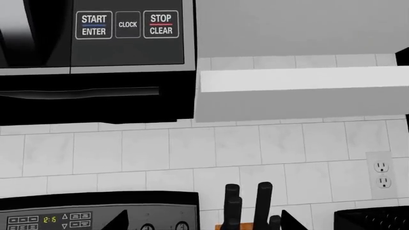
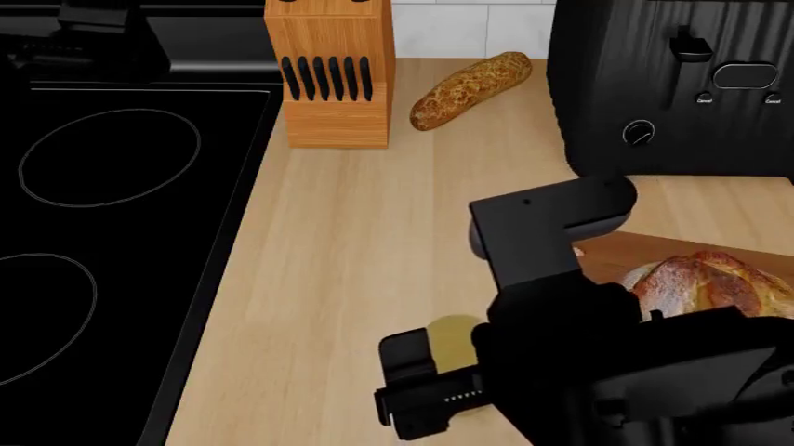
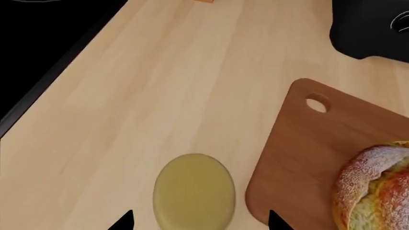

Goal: Pick up the wedge of cheese and place it on the slice of bread to prepare a simple cheese on bread dish.

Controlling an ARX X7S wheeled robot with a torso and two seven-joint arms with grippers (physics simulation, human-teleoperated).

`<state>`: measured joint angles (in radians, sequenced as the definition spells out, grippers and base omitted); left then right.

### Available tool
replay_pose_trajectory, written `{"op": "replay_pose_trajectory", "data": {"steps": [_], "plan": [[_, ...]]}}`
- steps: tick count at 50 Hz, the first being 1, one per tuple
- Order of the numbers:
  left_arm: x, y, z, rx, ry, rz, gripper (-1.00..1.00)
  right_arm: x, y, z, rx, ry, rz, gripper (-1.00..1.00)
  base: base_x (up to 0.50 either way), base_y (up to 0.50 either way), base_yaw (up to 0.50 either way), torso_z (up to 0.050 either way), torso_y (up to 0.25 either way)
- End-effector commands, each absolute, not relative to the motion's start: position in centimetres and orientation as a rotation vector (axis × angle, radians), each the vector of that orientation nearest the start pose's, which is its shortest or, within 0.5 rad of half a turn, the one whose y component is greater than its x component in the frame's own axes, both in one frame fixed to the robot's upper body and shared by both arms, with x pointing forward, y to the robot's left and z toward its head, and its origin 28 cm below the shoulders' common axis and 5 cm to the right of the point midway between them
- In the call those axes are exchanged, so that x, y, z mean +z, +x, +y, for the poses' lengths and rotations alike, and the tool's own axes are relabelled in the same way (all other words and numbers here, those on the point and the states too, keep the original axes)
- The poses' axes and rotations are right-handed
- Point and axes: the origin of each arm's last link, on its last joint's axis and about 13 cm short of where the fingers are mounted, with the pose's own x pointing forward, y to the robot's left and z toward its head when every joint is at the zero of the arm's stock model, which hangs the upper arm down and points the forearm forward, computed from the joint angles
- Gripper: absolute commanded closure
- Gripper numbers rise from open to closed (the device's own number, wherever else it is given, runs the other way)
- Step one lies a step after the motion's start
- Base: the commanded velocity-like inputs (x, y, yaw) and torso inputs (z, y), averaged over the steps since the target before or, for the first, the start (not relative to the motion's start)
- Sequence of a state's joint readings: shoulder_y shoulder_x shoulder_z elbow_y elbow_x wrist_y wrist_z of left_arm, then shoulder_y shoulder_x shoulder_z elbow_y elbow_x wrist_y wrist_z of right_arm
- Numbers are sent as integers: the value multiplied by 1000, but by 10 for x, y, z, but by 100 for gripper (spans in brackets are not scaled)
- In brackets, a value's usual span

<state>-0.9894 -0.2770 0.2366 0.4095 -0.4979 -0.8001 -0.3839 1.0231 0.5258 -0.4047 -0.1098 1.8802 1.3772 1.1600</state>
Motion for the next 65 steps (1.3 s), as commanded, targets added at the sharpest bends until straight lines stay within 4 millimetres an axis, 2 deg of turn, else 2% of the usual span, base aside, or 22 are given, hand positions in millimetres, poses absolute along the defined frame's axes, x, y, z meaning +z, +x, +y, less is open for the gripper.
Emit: {"op": "replay_pose_trajectory", "data": {"steps": [1,12,30,65], "plan": [[297,294,197,-65,32,-489,-100,234,262,-101,281,-154,645,-100,0,0,0,0,0],[297,293,196,-63,32,-492,-100,231,267,-99,293,-150,652,-100,0,0,0,0,0],[297,294,196,-64,31,-490,-100,213,271,-104,286,-121,695,-100,0,0,0,0,0],[297,294,196,-65,34,-493,-100,208,278,-103,290,-122,702,-100,0,0,0,0,0]]}}
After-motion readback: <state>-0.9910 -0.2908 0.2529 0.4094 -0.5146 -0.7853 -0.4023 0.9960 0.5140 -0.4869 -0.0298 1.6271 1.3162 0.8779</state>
